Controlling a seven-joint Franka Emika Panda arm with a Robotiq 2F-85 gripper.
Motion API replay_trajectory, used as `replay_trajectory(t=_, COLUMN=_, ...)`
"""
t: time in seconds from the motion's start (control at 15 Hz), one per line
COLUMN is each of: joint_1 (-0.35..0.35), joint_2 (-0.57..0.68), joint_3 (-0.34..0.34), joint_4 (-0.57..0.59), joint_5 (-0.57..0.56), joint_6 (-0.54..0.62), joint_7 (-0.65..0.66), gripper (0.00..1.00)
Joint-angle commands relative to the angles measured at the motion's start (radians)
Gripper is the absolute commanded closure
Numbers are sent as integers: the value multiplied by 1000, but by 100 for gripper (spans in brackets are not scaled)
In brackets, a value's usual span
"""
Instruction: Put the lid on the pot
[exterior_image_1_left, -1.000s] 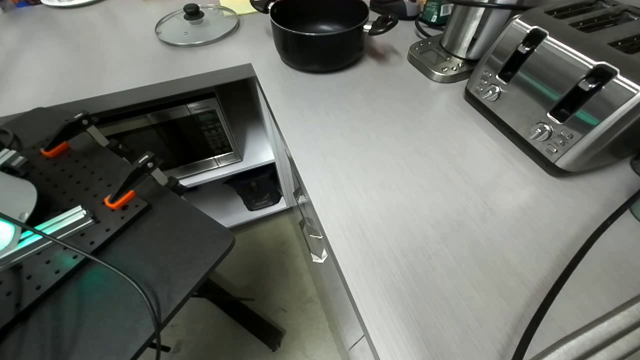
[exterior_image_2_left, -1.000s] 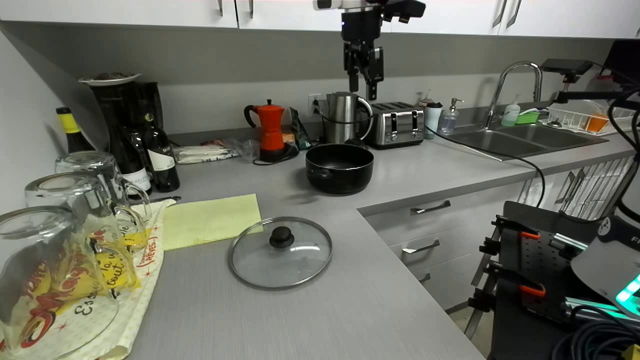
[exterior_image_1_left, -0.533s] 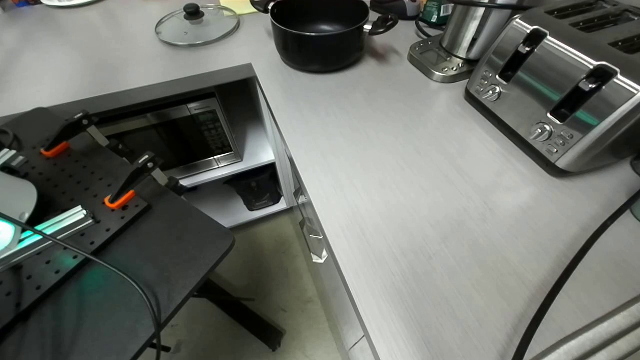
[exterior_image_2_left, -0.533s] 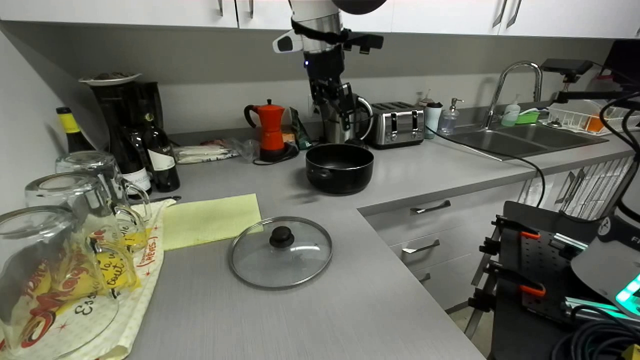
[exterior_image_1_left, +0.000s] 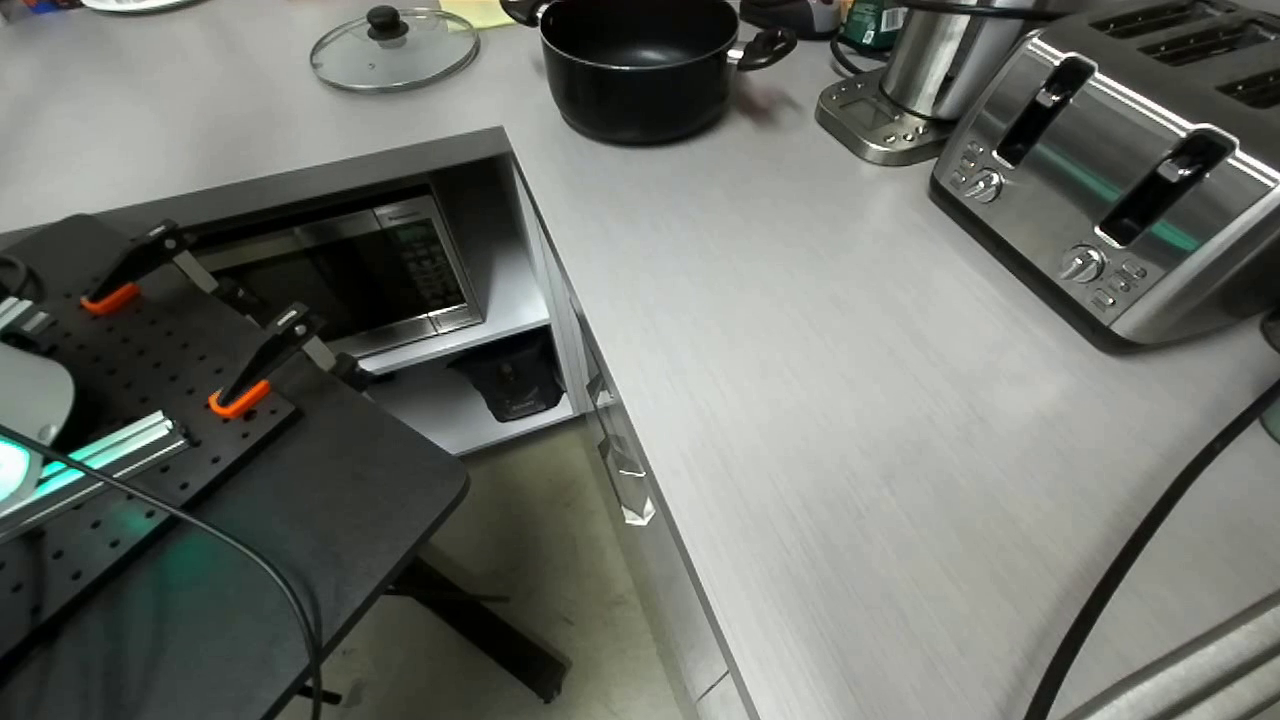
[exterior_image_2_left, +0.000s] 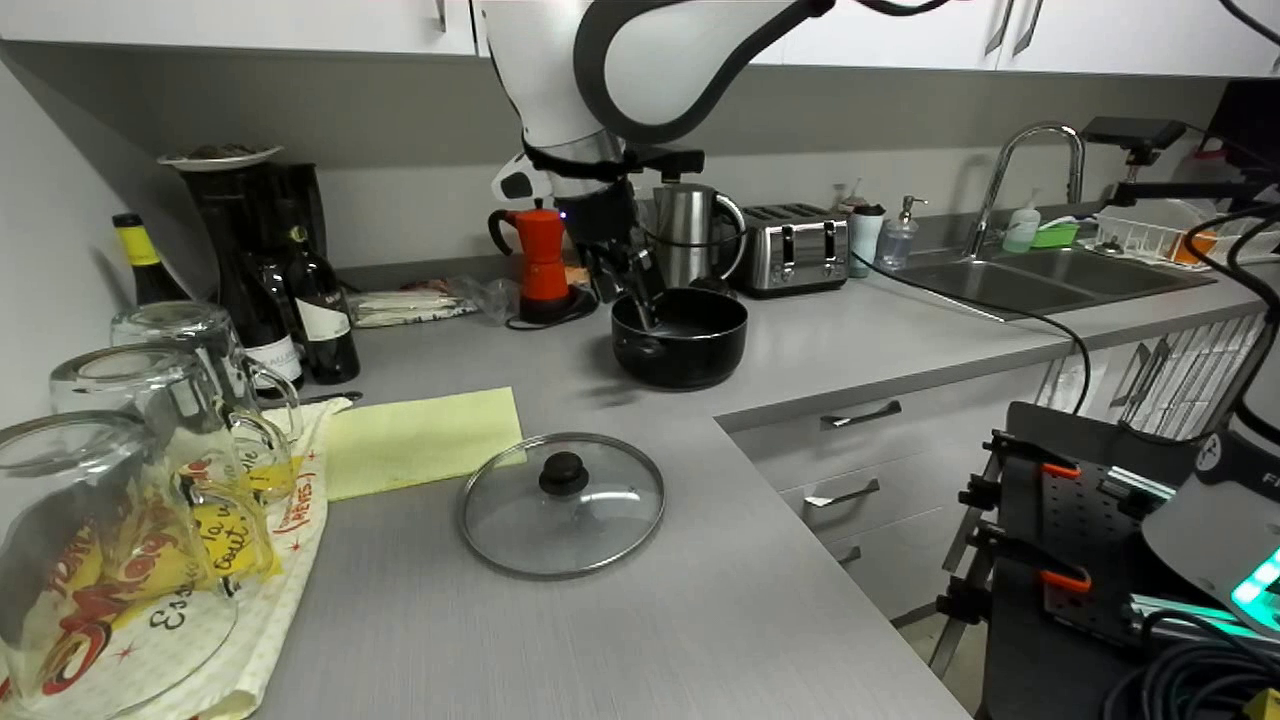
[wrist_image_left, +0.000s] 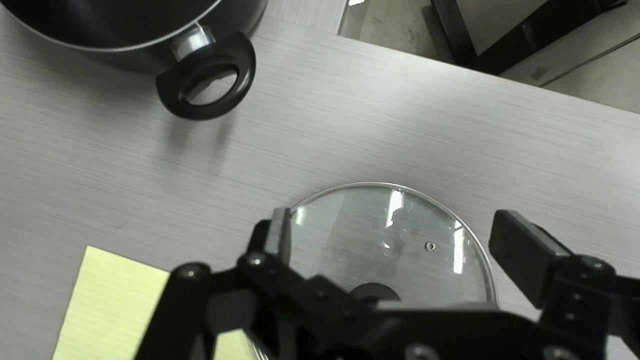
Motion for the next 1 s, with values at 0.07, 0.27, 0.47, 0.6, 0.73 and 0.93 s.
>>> replay_trajectory(t=0.07, joint_1=35, joint_2=138, joint_3=6, joint_4=148, joint_5=-29, joint_6=-25, joint_7=-25, gripper=0)
replay_trajectory(t=0.27, joint_1=57, joint_2=203, joint_3=7, joint_4=205, joint_5=-34, joint_6=-19, joint_7=-37, gripper=0)
replay_trajectory(t=0.47, joint_1=77, joint_2=263, joint_3=7, joint_4=260, joint_5=-32, joint_6=-17, joint_7=-45, gripper=0)
replay_trajectory(t=0.6, joint_1=92, joint_2=302, joint_3=6, joint_4=296, joint_5=-32, joint_6=-17, joint_7=-50, gripper=0)
replay_trajectory(t=0.73, joint_1=106, joint_2=343, joint_3=4, joint_4=333, joint_5=-32, joint_6=-24, joint_7=-58, gripper=0)
replay_trajectory(t=0.93, joint_1=127, joint_2=404, joint_3=-2, joint_4=388, joint_5=-34, joint_6=-27, joint_7=-63, gripper=0)
